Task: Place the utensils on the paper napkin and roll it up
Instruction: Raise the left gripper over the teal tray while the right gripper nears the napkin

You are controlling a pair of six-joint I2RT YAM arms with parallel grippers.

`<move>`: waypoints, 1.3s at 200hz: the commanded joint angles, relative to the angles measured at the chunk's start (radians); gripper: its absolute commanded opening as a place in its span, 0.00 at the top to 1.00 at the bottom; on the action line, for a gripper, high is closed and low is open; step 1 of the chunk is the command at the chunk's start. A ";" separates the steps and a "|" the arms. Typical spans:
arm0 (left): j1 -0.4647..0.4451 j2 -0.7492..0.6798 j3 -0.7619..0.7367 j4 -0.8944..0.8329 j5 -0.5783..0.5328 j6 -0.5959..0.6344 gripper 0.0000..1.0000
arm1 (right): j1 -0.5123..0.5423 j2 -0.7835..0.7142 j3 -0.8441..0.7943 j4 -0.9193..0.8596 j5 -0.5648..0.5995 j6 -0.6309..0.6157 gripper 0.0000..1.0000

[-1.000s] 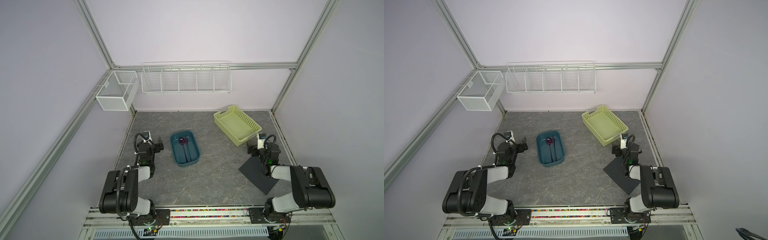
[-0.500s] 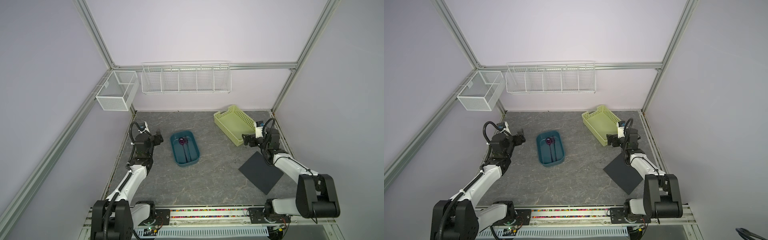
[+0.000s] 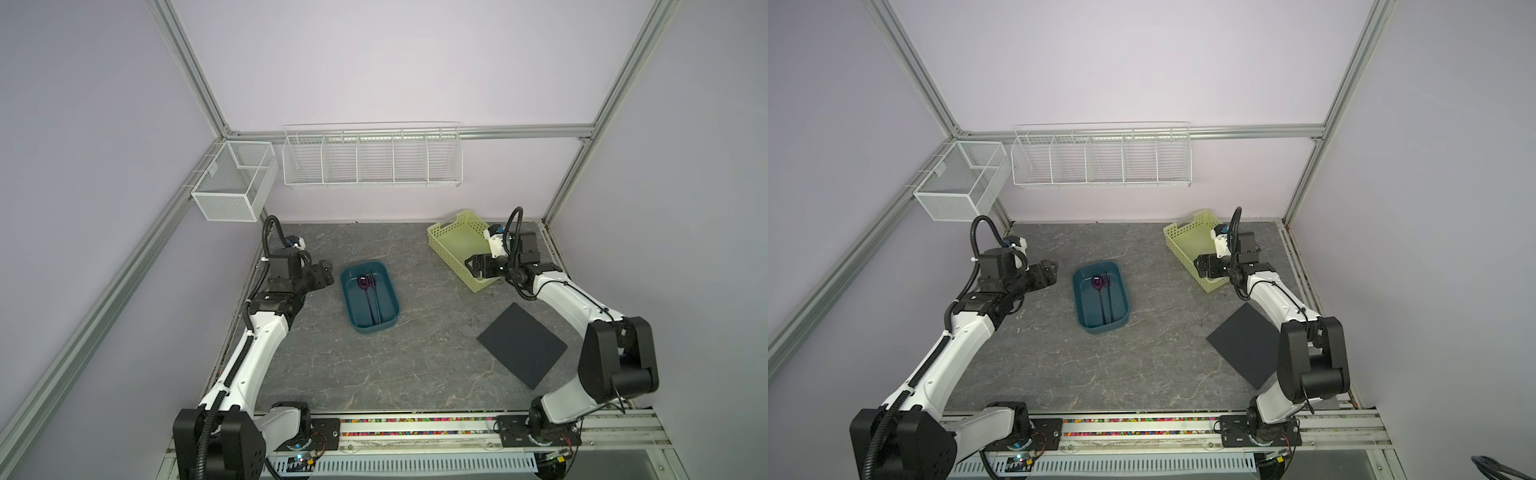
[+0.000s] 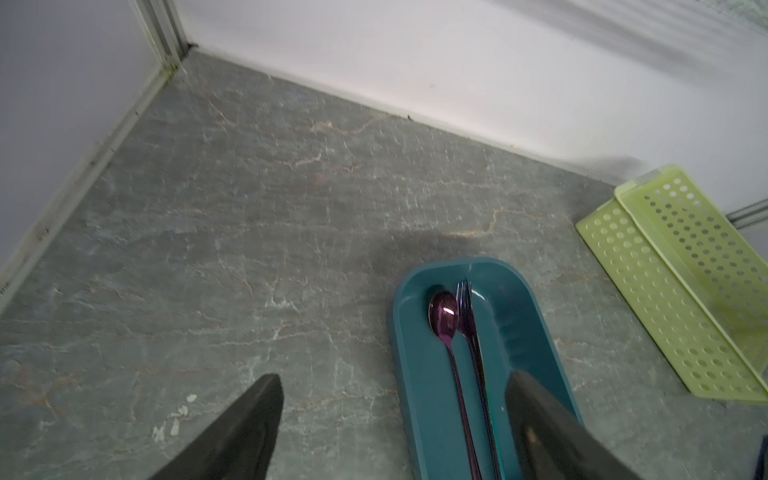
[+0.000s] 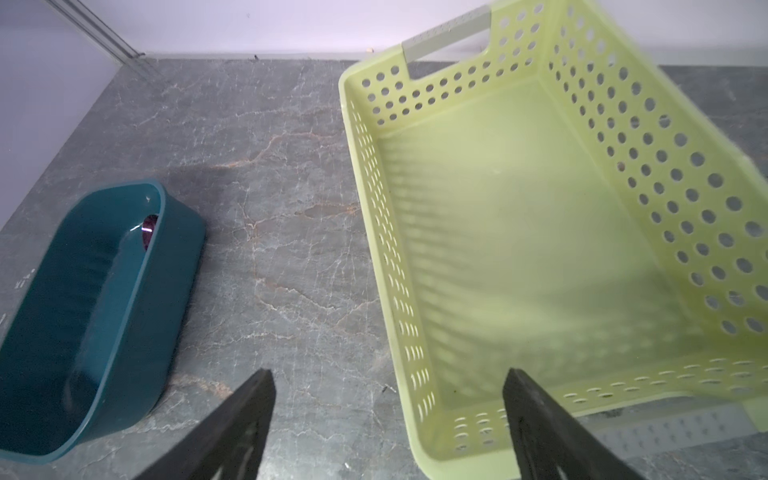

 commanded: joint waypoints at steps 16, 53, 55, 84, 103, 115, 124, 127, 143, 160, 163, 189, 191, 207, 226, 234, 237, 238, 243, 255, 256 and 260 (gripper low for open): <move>-0.029 0.080 0.054 -0.148 0.070 -0.007 0.19 | 0.023 -0.005 0.051 -0.214 0.073 0.046 0.15; -0.033 0.148 0.119 -0.235 0.110 0.040 0.20 | 0.035 -0.090 -0.024 -0.353 0.116 0.095 0.16; -0.033 0.151 0.121 -0.238 0.110 0.042 0.20 | 0.036 -0.095 -0.029 -0.359 0.118 0.099 0.16; -0.033 0.203 0.153 -0.277 0.122 0.086 0.20 | 0.038 -0.218 -0.146 -0.425 0.133 0.152 0.16; -0.033 0.242 0.173 -0.301 0.140 0.116 0.21 | 0.038 -0.298 -0.213 -0.464 0.117 0.180 0.15; -0.033 0.254 0.171 -0.304 0.140 0.121 0.22 | 0.051 -0.348 -0.245 -0.483 0.094 0.200 0.14; -0.033 0.260 0.172 -0.310 0.150 0.118 0.22 | 0.067 -0.380 -0.292 -0.494 0.075 0.221 0.14; -0.033 0.260 0.171 -0.310 0.154 0.117 0.22 | 0.067 -0.389 -0.302 -0.498 0.065 0.226 0.14; -0.033 0.249 0.151 -0.286 0.161 0.094 0.22 | 0.073 -0.434 -0.348 -0.510 0.032 0.257 0.14; -0.033 0.229 0.130 -0.266 0.170 0.082 0.22 | 0.102 -0.479 -0.379 -0.507 0.040 0.303 0.14; -0.033 0.224 0.129 -0.266 0.168 0.083 0.22 | 0.104 -0.481 -0.379 -0.506 0.038 0.308 0.14; -0.033 0.176 0.107 -0.252 0.110 0.089 0.21 | 0.109 -0.465 -0.414 -0.490 0.022 0.370 0.14; -0.033 0.173 0.107 -0.252 0.108 0.091 0.21 | 0.110 -0.462 -0.417 -0.488 0.020 0.370 0.14; -0.033 0.153 0.097 -0.246 0.099 0.097 0.21 | 0.110 -0.439 -0.446 -0.465 0.016 0.372 0.14; -0.033 0.148 0.094 -0.242 0.093 0.100 0.21 | 0.109 -0.424 -0.467 -0.445 0.021 0.370 0.14; -0.032 0.149 0.096 -0.243 0.106 0.100 0.20 | 0.109 -0.418 -0.472 -0.438 0.024 0.369 0.14; -0.031 0.151 0.096 -0.242 0.116 0.101 0.20 | 0.109 -0.416 -0.474 -0.433 0.025 0.370 0.14; -0.031 0.151 0.096 -0.242 0.119 0.100 0.20 | 0.109 -0.415 -0.475 -0.432 0.025 0.371 0.14; -0.029 0.153 0.096 -0.243 0.137 0.098 0.20 | 0.110 -0.412 -0.477 -0.425 0.024 0.369 0.14; -0.026 0.160 0.105 -0.253 0.167 0.093 0.20 | 0.110 -0.396 -0.482 -0.411 0.023 0.367 0.13; -0.026 0.161 0.106 -0.254 0.168 0.093 0.20 | 0.109 -0.394 -0.483 -0.410 0.022 0.367 0.13; -0.026 0.163 0.108 -0.257 0.174 0.092 0.20 | 0.109 -0.389 -0.483 -0.407 0.022 0.367 0.13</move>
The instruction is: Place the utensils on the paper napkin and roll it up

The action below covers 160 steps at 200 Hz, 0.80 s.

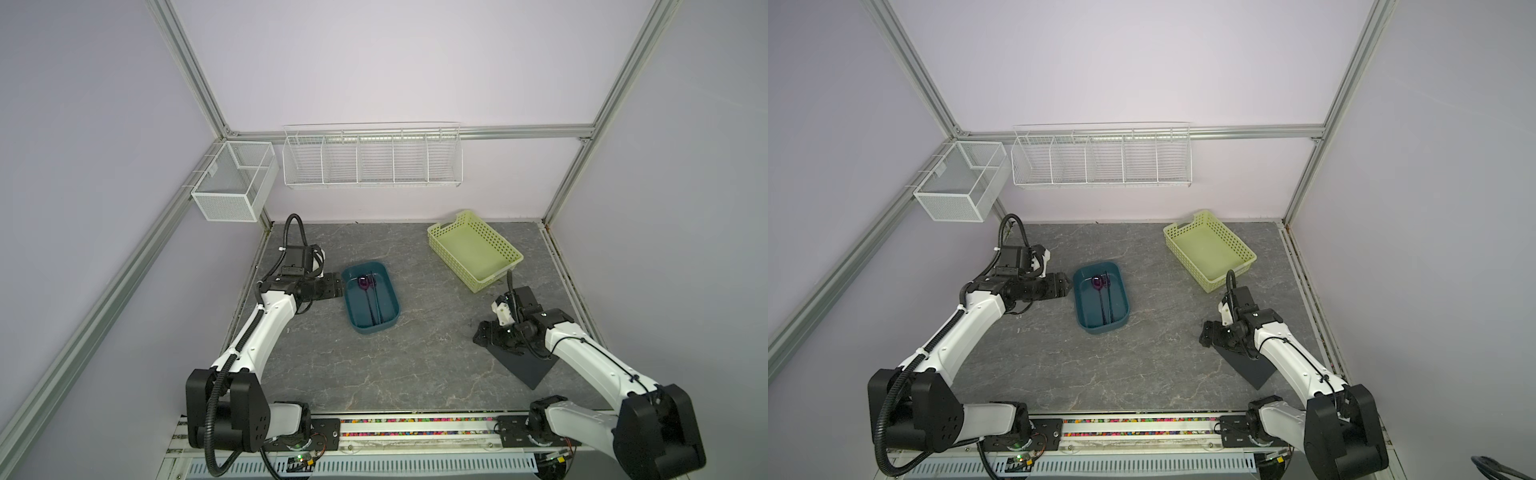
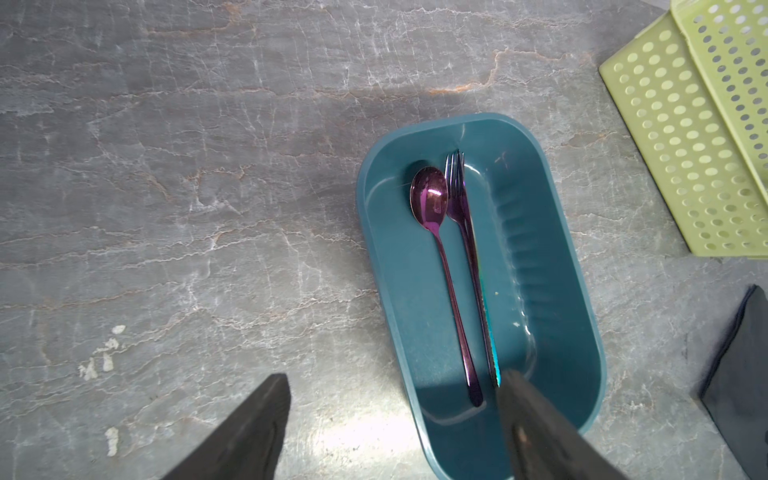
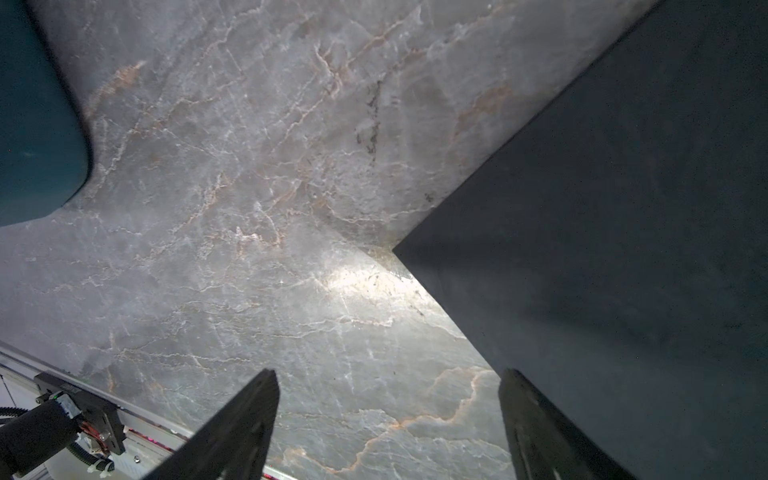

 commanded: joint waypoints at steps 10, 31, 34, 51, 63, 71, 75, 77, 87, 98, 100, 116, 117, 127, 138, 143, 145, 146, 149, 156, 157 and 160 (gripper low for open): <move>0.006 0.015 0.007 -0.021 0.051 0.007 0.20 | 0.006 0.039 -0.019 0.055 -0.014 0.015 0.13; 0.009 0.030 0.013 -0.031 0.067 0.007 0.20 | 0.006 0.066 -0.019 0.069 -0.011 0.008 0.13; 0.010 0.032 0.013 -0.031 0.072 0.008 0.20 | 0.005 0.070 -0.020 0.071 -0.010 0.007 0.13; 0.011 0.035 0.013 -0.028 0.087 0.007 0.20 | 0.006 0.088 -0.020 0.076 -0.002 -0.001 0.13; 0.012 0.035 0.012 -0.028 0.087 0.007 0.20 | 0.008 0.098 -0.026 0.085 0.003 -0.001 0.13; 0.013 0.035 0.013 -0.028 0.087 0.008 0.20 | 0.008 0.108 -0.031 0.093 0.000 -0.001 0.13; 0.015 0.035 0.013 -0.028 0.089 0.007 0.20 | 0.008 0.113 -0.033 0.098 -0.001 0.001 0.13; 0.016 0.035 0.013 -0.028 0.088 0.006 0.20 | 0.009 0.115 -0.034 0.100 -0.002 0.001 0.13; 0.020 0.035 0.013 -0.028 0.092 0.005 0.20 | 0.011 0.126 -0.038 0.106 -0.007 0.005 0.13; 0.024 0.035 0.013 -0.028 0.096 0.004 0.20 | 0.019 0.133 -0.041 0.113 -0.010 0.011 0.13; 0.024 0.035 0.013 -0.028 0.097 0.004 0.20 | 0.020 0.134 -0.043 0.115 -0.010 0.013 0.13; 0.026 0.037 0.011 -0.028 0.099 0.004 0.20 | 0.037 0.142 -0.047 0.126 -0.016 0.026 0.13; 0.026 0.037 0.011 -0.027 0.100 0.004 0.20 | 0.038 0.141 -0.048 0.127 -0.016 0.027 0.13; 0.027 0.036 0.011 -0.027 0.102 0.003 0.20 | 0.053 0.148 -0.053 0.138 -0.017 0.037 0.13; 0.027 0.037 0.011 -0.027 0.104 0.002 0.20 | 0.070 0.158 -0.054 0.149 -0.021 0.051 0.13; 0.027 0.035 0.011 -0.027 0.105 0.002 0.20 | 0.078 0.162 -0.056 0.152 -0.023 0.057 0.13; 0.027 0.035 0.011 -0.027 0.105 0.002 0.20 | 0.082 0.164 -0.055 0.154 -0.022 0.060 0.13; 0.026 0.035 0.011 -0.027 0.104 0.002 0.20 | 0.084 0.165 -0.055 0.155 -0.022 0.061 0.13; 0.027 0.035 0.010 -0.027 0.103 0.003 0.20 | 0.089 0.166 -0.057 0.157 -0.023 0.067 0.13; 0.027 0.034 0.010 -0.027 0.103 0.003 0.20 | 0.104 0.171 -0.056 0.165 -0.022 0.079 0.14; 0.027 0.034 0.010 -0.027 0.104 0.003 0.20 | 0.106 0.171 -0.056 0.166 -0.022 0.082 0.14; 0.027 0.034 0.010 -0.027 0.102 0.002 0.20 | 0.113 0.173 -0.058 0.170 -0.021 0.087 0.14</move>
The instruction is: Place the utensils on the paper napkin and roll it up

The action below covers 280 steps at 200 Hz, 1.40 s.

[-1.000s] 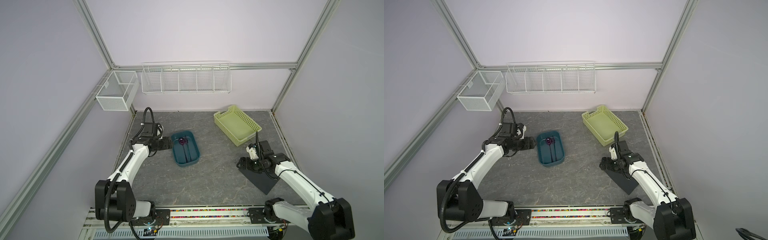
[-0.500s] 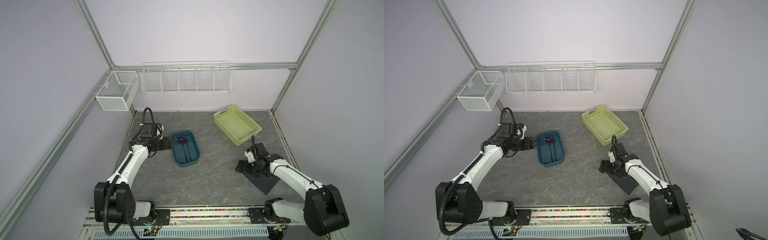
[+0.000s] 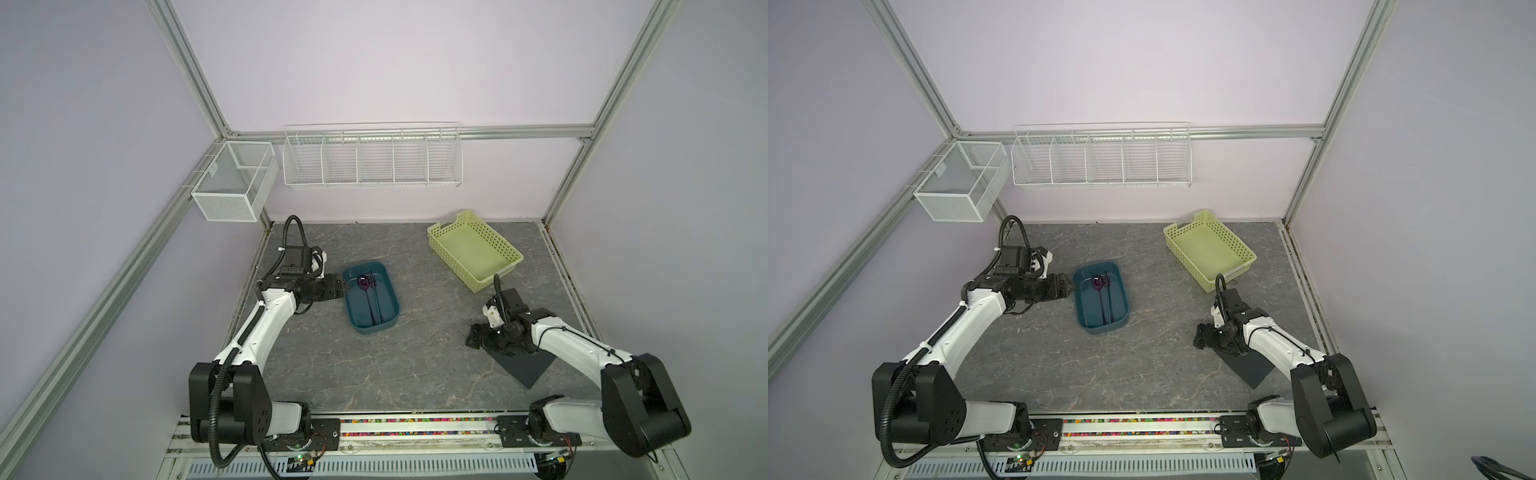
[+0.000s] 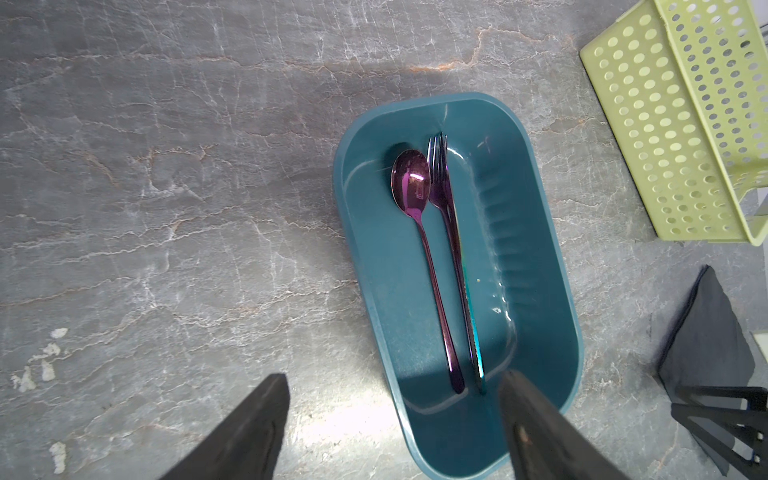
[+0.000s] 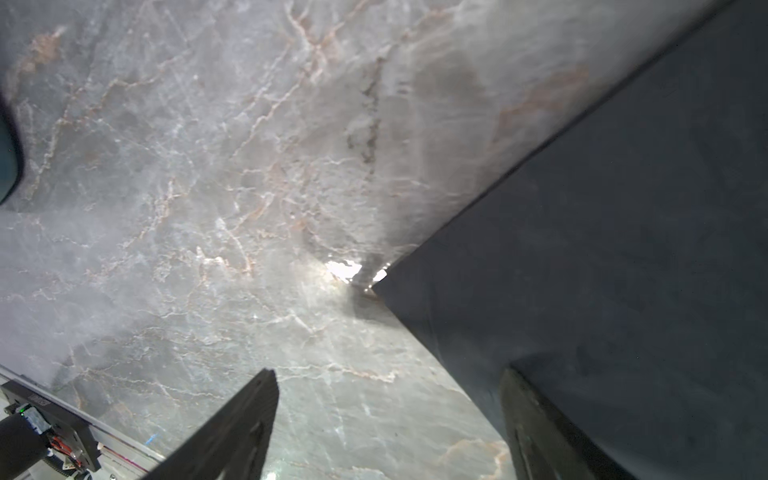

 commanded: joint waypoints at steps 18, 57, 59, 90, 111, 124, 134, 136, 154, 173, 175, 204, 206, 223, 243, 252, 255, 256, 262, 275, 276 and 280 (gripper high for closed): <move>0.006 0.005 0.010 -0.018 0.014 0.003 0.20 | 0.090 0.044 -0.026 0.055 -0.014 0.104 0.14; 0.006 0.006 0.010 -0.018 0.012 0.002 0.20 | 0.227 0.083 -0.006 0.125 0.007 0.268 0.16; 0.006 0.006 0.010 -0.018 0.012 0.001 0.20 | 0.235 0.085 -0.003 0.130 0.010 0.277 0.17; 0.006 0.008 0.010 -0.018 0.014 0.000 0.20 | 0.365 0.121 0.019 0.223 0.047 0.445 0.19; 0.006 0.012 0.010 -0.018 0.015 -0.001 0.20 | 0.443 0.161 0.056 0.260 0.072 0.529 0.19; 0.006 0.014 0.010 -0.018 0.015 -0.001 0.20 | 0.491 0.185 0.086 0.271 0.097 0.572 0.19; 0.006 0.016 0.010 -0.018 0.013 -0.001 0.20 | 0.522 0.205 0.103 0.282 0.112 0.600 0.19; 0.006 0.016 0.010 -0.018 0.013 -0.001 0.20 | 0.530 0.210 0.107 0.287 0.115 0.609 0.19; 0.006 0.019 0.010 -0.017 0.013 -0.001 0.20 | 0.570 0.248 0.127 0.328 0.121 0.661 0.19; 0.006 0.022 0.010 -0.017 0.016 -0.002 0.20 | 0.605 0.293 0.161 0.350 0.131 0.692 0.19; 0.006 0.022 0.010 -0.016 0.015 -0.002 0.20 | 0.608 0.299 0.165 0.352 0.133 0.694 0.19; 0.005 0.028 0.006 -0.015 0.013 -0.003 0.20 | 0.648 0.357 0.224 0.374 0.135 0.720 0.19; 0.005 0.028 0.007 -0.015 0.013 -0.004 0.20 | 0.650 0.361 0.228 0.375 0.135 0.720 0.19; 0.006 0.033 0.006 -0.014 0.017 -0.007 0.20 | 0.670 0.397 0.275 0.370 0.127 0.720 0.20; 0.005 0.041 0.008 -0.012 0.025 -0.010 0.20 | 0.696 0.432 0.308 0.363 0.120 0.720 0.21; 0.006 0.042 0.008 -0.012 0.028 -0.010 0.20 | 0.704 0.443 0.319 0.357 0.115 0.720 0.21; 0.006 0.042 0.009 -0.012 0.028 -0.010 0.20 | 0.708 0.448 0.322 0.357 0.115 0.721 0.21; 0.005 0.043 0.008 -0.012 0.029 -0.010 0.20 | 0.709 0.449 0.323 0.357 0.114 0.721 0.21; 0.006 0.044 0.009 -0.012 0.029 -0.011 0.20 | 0.716 0.454 0.328 0.357 0.112 0.722 0.21; 0.006 0.044 0.009 -0.012 0.032 -0.011 0.20 | 0.731 0.465 0.341 0.346 0.110 0.720 0.22; 0.005 0.045 0.008 -0.012 0.032 -0.011 0.20 | 0.732 0.466 0.342 0.345 0.110 0.721 0.22; 0.006 0.045 0.008 -0.012 0.031 -0.012 0.20 | 0.736 0.468 0.344 0.342 0.109 0.719 0.22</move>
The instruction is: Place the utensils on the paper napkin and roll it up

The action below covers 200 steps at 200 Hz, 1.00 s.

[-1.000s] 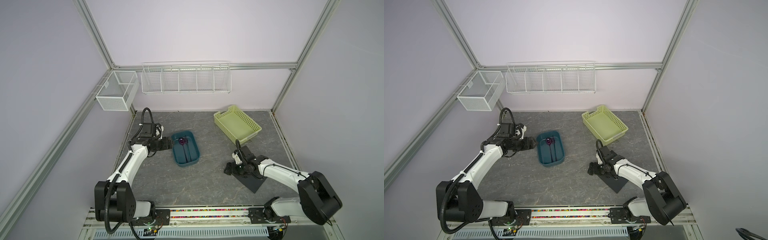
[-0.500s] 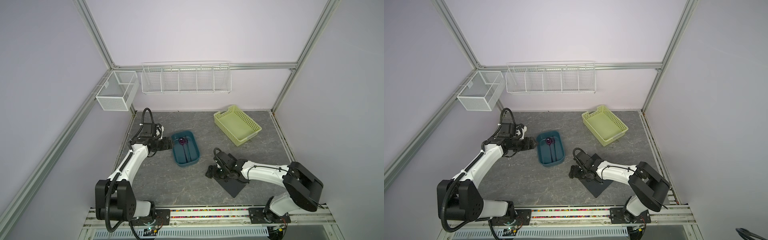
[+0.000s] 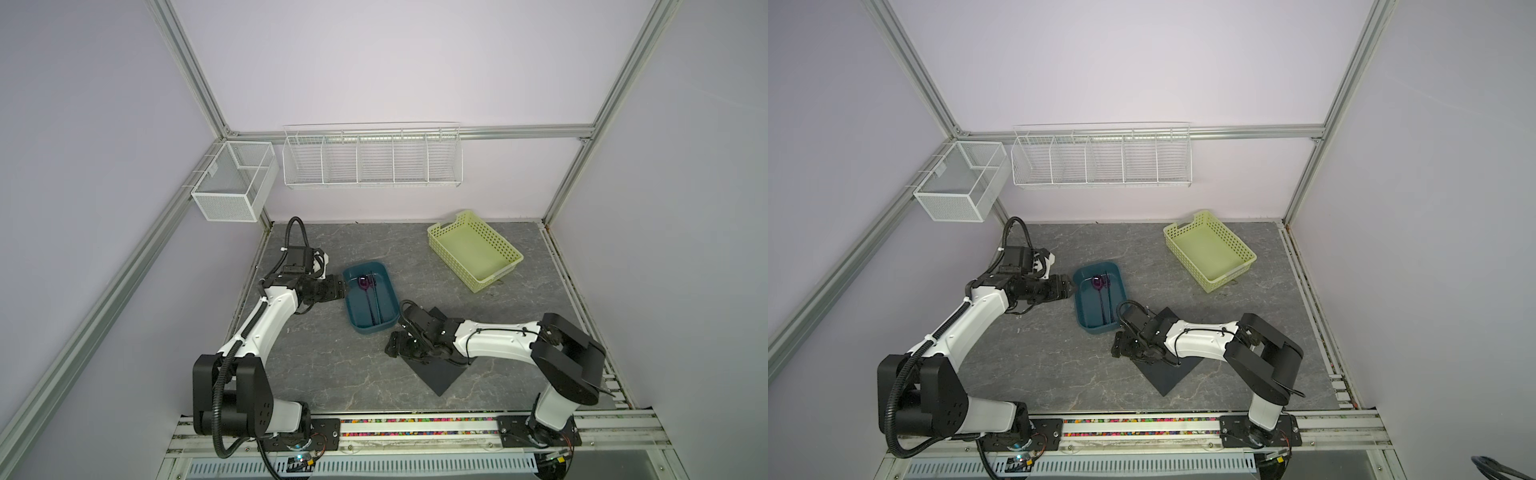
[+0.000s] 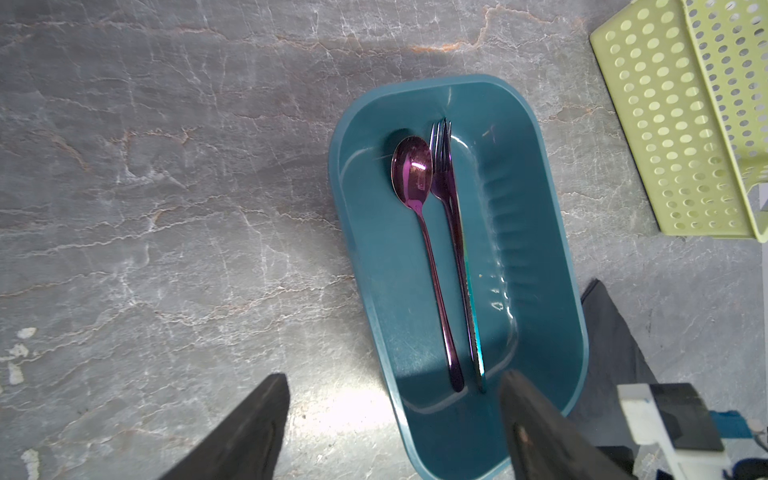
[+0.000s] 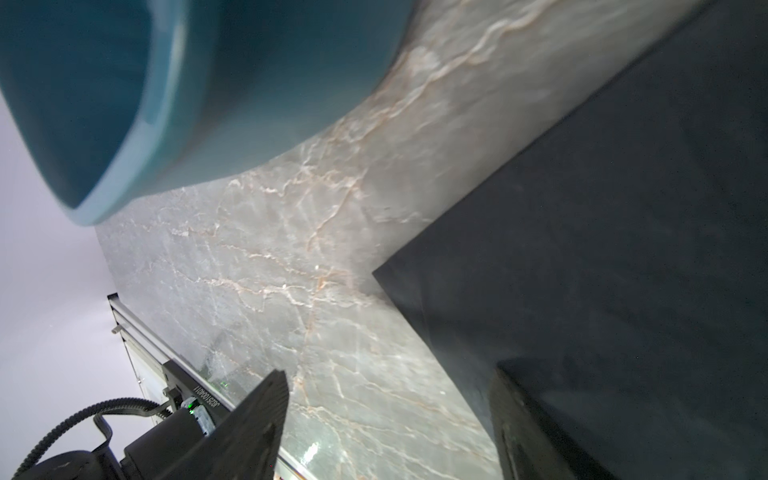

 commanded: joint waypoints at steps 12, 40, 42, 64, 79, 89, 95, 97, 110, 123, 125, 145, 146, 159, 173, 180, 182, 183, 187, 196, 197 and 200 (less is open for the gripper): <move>0.005 0.009 0.008 -0.011 0.018 -0.006 0.20 | 0.037 0.040 0.017 -0.061 -0.011 0.034 0.22; 0.006 0.010 0.008 -0.009 0.018 -0.006 0.20 | 0.042 0.040 0.014 -0.072 -0.003 0.029 0.22; 0.006 0.011 0.008 -0.009 0.019 -0.007 0.20 | 0.040 0.040 0.016 -0.076 -0.002 0.027 0.22; 0.005 0.015 0.005 -0.006 0.022 -0.008 0.20 | 0.039 0.036 0.032 -0.104 0.010 0.014 0.22; 0.006 0.019 0.005 -0.006 0.021 -0.008 0.20 | 0.039 0.025 0.048 -0.130 0.021 -0.006 0.22; 0.005 0.022 0.005 -0.006 0.020 -0.008 0.20 | 0.036 0.018 0.062 -0.142 0.023 -0.026 0.21; 0.005 0.023 0.005 -0.006 0.017 -0.009 0.20 | 0.036 0.013 0.076 -0.156 0.022 -0.039 0.20; 0.005 0.023 0.005 -0.006 0.016 -0.009 0.20 | 0.035 0.012 0.081 -0.161 0.023 -0.043 0.20; 0.005 0.028 0.005 -0.008 0.007 -0.012 0.21 | 0.033 0.000 0.109 -0.177 0.024 -0.076 0.18; 0.003 0.034 0.007 -0.011 -0.004 -0.012 0.21 | 0.033 -0.019 0.131 -0.196 0.033 -0.103 0.18; 0.003 0.034 0.006 -0.012 -0.005 -0.012 0.21 | 0.033 -0.023 0.133 -0.199 0.034 -0.108 0.18; -0.012 0.041 0.012 -0.025 -0.038 -0.007 0.23 | 0.024 -0.060 0.161 -0.244 0.057 -0.145 0.17; -0.013 0.041 0.012 -0.026 -0.041 -0.006 0.23 | 0.024 -0.062 0.162 -0.248 0.058 -0.148 0.17; -0.032 0.047 0.015 -0.037 -0.078 -0.002 0.24 | 0.015 -0.091 0.169 -0.279 0.074 -0.163 0.17; -0.050 0.059 0.020 -0.051 -0.115 -0.006 0.27 | 0.001 -0.127 0.163 -0.299 0.083 -0.176 0.17; -0.058 0.066 0.023 -0.058 -0.136 -0.011 0.28 | -0.007 -0.147 0.157 -0.307 0.089 -0.182 0.17; -0.060 0.068 0.023 -0.058 -0.142 -0.011 0.29 | -0.008 -0.152 0.155 -0.310 0.089 -0.183 0.17; -0.062 0.069 0.024 -0.059 -0.143 -0.012 0.29 | -0.010 -0.154 0.153 -0.311 0.089 -0.183 0.17; -0.067 0.074 0.026 -0.061 -0.151 -0.013 0.30 | -0.015 -0.166 0.148 -0.315 0.092 -0.186 0.17; -0.078 0.086 0.032 -0.068 -0.166 -0.019 0.32 | -0.026 -0.192 0.135 -0.324 0.098 -0.193 0.17; -0.079 0.088 0.033 -0.069 -0.169 -0.019 0.32 | -0.028 -0.195 0.134 -0.324 0.098 -0.193 0.17; -0.082 0.092 0.035 -0.072 -0.175 -0.022 0.34 | -0.032 -0.204 0.128 -0.327 0.099 -0.195 0.17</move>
